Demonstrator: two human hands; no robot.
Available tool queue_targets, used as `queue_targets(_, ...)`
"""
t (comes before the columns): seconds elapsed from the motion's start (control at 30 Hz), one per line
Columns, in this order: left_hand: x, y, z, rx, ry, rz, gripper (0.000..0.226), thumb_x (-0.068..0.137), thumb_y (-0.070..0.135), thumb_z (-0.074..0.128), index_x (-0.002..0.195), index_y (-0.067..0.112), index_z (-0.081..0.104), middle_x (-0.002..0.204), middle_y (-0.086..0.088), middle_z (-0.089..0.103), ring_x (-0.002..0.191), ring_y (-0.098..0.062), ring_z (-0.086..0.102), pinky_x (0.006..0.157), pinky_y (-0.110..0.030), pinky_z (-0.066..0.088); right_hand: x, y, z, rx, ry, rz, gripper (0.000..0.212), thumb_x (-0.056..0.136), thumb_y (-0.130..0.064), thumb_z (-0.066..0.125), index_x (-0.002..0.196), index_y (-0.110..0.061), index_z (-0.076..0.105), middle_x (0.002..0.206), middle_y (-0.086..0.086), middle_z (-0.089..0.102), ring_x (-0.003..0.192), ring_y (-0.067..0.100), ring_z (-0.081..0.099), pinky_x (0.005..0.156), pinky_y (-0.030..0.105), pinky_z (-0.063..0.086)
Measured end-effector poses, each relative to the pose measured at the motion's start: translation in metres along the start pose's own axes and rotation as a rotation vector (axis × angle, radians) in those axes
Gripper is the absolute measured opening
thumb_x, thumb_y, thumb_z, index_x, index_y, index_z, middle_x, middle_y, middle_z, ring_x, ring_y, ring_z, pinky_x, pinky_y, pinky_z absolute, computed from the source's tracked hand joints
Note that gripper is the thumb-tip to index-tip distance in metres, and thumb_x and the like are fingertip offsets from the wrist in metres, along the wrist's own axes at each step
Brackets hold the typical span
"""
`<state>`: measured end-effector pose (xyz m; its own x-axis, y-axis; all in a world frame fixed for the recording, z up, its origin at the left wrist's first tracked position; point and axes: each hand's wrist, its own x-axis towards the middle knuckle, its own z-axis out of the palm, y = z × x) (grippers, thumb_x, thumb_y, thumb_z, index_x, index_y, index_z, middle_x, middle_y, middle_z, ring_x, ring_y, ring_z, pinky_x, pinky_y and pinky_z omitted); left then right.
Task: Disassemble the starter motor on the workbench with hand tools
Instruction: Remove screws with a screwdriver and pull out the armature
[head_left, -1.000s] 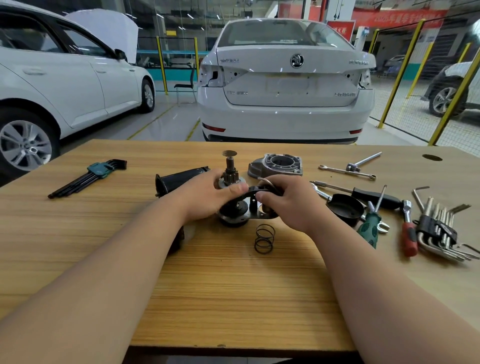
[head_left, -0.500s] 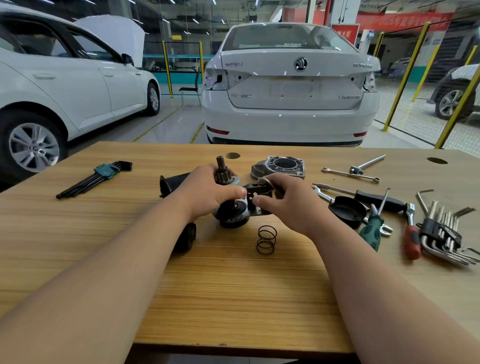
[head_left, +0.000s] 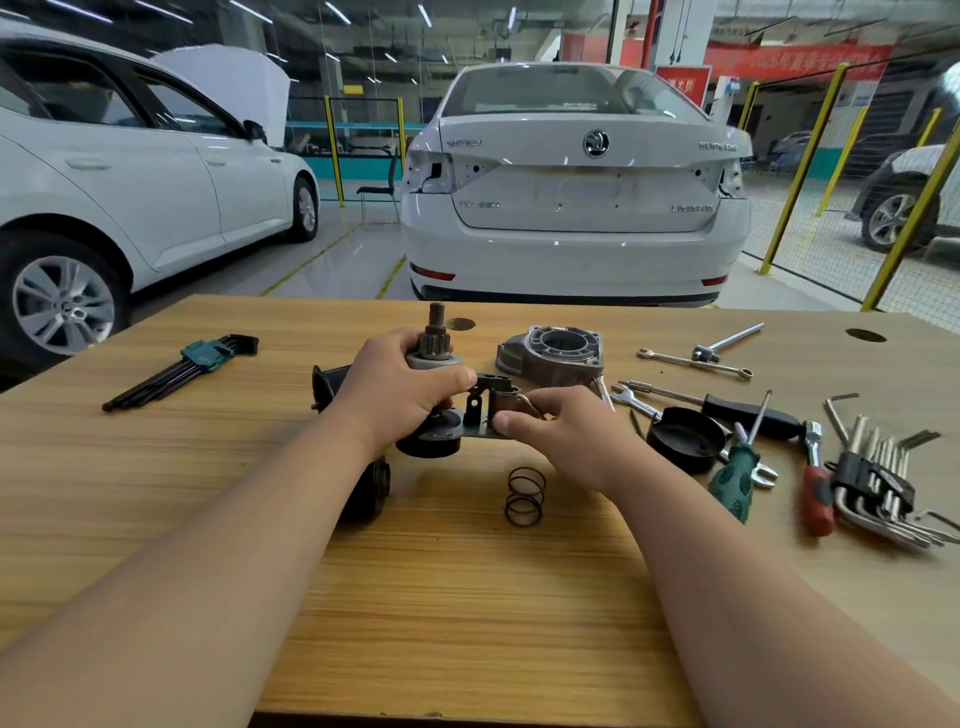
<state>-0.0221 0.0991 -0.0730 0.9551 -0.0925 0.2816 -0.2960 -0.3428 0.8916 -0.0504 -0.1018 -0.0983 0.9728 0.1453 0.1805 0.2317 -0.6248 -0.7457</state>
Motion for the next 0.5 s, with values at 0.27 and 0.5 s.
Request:
queue_targets(0.27, 0.0032, 0.0003, 0.0029, 0.05, -0.201, -0.114, 0.038, 0.076, 0.036, 0.081, 0.105, 0.029, 0.056, 0.098, -0.002, 0.067, 0.074, -0.01, 0.071, 0.06, -0.02, 0.051, -0.0027, 0.0016, -0.0001, 0.014, 0.024, -0.009, 0.022, 0.093, -0.044, 0.058, 0.08, -0.027, 0.063, 0.071, -0.007, 0.059, 0.065, 0.003, 0.053, 0.057, 0.024, 0.037)
queue_targets(0.5, 0.0068, 0.0003, 0.0053, 0.166, -0.252, -0.132, 0.056, 0.067, 0.041, 0.086, 0.112, 0.026, 0.056, 0.103, 0.001, 0.064, 0.094, -0.016, 0.062, 0.081, -0.032, 0.052, -0.0017, 0.0031, -0.0021, 0.022, -0.014, 0.029, 0.023, 0.098, -0.043, 0.048, 0.084, -0.028, 0.058, 0.068, -0.008, 0.056, 0.063, 0.009, 0.053, 0.058, 0.025, 0.037)
